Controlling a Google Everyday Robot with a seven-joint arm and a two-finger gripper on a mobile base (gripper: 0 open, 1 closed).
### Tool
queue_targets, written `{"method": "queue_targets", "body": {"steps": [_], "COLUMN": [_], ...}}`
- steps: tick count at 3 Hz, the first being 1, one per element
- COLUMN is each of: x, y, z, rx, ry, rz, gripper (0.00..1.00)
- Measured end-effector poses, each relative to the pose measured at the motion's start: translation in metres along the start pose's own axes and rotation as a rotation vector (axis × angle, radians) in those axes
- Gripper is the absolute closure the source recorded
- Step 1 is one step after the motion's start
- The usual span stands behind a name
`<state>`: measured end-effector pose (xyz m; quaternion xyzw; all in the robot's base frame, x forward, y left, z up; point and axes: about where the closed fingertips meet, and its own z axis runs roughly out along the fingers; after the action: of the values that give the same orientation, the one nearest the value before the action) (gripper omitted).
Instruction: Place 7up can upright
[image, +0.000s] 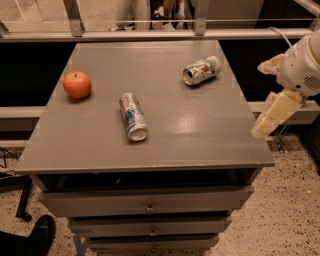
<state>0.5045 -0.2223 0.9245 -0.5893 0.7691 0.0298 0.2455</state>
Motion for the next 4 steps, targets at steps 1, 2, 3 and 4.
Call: {"method": "queue_targets", "body": {"steps": [1, 2, 3, 4], "x": [-0.014, -0.041, -0.069, -0.094], "y": [-0.043, -0.091, -0.129, -0.167], "z": [0.036, 0.065, 0.085, 0.102], "rx": [0.032, 0.077, 0.116, 0.150], "ry": [-0.085, -0.166, -0.229, -0.276], "rz": [-0.032, -0.086, -0.152, -0.242], "gripper": [0.00, 0.00, 0.00, 0.00]}}
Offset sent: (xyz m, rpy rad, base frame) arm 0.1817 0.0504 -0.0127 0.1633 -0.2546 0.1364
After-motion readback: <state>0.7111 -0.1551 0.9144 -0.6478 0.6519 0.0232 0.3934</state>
